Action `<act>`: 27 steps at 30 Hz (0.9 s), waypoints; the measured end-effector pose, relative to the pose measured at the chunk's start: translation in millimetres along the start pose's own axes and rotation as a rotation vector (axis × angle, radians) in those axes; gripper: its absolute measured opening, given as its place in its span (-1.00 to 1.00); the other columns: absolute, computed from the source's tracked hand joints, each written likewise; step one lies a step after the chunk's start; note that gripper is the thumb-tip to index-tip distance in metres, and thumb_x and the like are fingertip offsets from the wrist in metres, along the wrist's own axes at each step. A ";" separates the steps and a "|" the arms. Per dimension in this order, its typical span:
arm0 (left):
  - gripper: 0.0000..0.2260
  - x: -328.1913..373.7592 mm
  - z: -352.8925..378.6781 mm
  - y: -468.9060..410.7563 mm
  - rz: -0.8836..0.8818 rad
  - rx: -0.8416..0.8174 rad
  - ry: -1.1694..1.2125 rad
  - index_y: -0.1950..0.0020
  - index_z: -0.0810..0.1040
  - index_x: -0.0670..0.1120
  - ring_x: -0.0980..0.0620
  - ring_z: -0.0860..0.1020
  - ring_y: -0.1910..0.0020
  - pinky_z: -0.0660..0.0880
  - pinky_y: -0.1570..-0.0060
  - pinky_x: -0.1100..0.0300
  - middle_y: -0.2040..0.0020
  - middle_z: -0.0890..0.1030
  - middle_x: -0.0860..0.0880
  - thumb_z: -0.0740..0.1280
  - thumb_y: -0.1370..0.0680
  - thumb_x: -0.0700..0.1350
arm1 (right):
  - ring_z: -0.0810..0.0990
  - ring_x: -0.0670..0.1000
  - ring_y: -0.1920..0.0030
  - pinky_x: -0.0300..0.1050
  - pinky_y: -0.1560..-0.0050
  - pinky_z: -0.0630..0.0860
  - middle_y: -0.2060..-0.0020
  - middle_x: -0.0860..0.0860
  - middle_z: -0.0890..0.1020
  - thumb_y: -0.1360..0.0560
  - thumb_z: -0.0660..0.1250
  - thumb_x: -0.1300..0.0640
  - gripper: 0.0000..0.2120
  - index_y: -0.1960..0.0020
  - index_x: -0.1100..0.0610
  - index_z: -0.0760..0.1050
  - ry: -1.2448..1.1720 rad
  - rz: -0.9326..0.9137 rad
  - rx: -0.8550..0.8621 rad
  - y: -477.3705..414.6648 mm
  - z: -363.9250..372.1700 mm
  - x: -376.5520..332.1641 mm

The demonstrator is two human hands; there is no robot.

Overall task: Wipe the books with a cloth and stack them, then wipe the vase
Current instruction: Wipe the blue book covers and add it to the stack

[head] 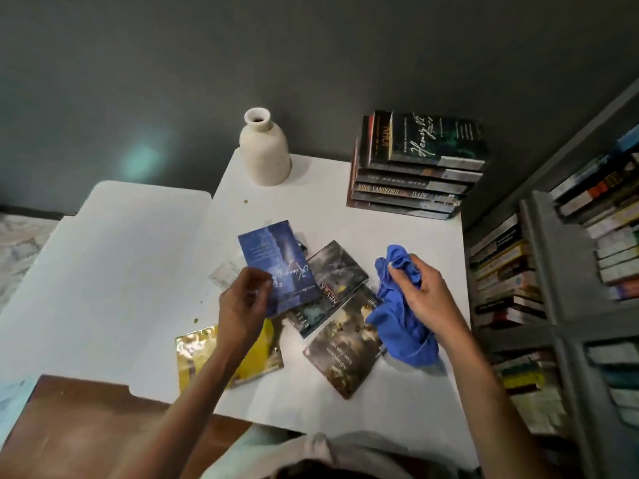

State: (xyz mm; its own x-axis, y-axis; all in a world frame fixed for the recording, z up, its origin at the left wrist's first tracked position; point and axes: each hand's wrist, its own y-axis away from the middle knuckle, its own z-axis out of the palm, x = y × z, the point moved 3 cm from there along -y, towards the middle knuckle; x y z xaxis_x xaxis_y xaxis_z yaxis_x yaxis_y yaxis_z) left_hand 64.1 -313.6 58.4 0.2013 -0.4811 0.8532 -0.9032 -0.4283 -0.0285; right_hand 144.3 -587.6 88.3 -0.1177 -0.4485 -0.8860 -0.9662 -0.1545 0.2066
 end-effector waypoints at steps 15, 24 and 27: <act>-0.87 -92.0 -57.2 35.8 -0.327 -0.211 -0.055 -0.09 0.53 -0.15 -0.05 0.58 0.08 0.49 0.07 0.13 0.06 0.61 -0.05 0.31 -0.60 -0.12 | 0.54 0.14 -0.18 -0.04 -0.08 0.49 -0.25 0.14 0.50 -0.50 0.39 0.01 -0.38 -0.44 0.09 0.17 0.067 0.268 -0.032 50.8 162.3 -11.1; -0.70 -53.5 7.7 1.2 -0.625 -0.375 0.400 0.24 0.50 -0.16 -0.01 0.44 0.29 0.44 0.19 0.10 0.31 0.49 -0.10 0.24 -0.64 -0.05 | 0.35 0.12 -0.40 -0.07 -0.30 0.32 -0.42 0.10 0.36 -0.51 0.38 0.03 -0.32 -0.51 0.15 0.14 0.062 0.381 -0.086 32.9 157.2 -22.3; -0.72 -56.9 11.2 1.6 -0.629 -0.372 0.388 0.25 0.51 -0.18 0.04 0.40 0.37 0.37 0.32 0.20 0.36 0.47 -0.06 0.27 -0.63 -0.09 | 0.44 0.09 -0.30 -0.12 -0.19 0.36 -0.34 0.10 0.44 -0.51 0.38 0.04 -0.39 -0.46 0.15 0.21 0.041 0.385 -0.085 33.3 154.7 -20.4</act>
State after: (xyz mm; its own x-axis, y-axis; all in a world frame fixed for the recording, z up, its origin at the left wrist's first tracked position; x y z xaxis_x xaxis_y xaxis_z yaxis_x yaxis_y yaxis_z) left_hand 55.4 -295.5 4.0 0.6276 0.0916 0.7732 -0.7455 -0.2158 0.6307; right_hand 79.1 -447.4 49.0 -0.4569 -0.5226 -0.7198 -0.8303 -0.0397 0.5558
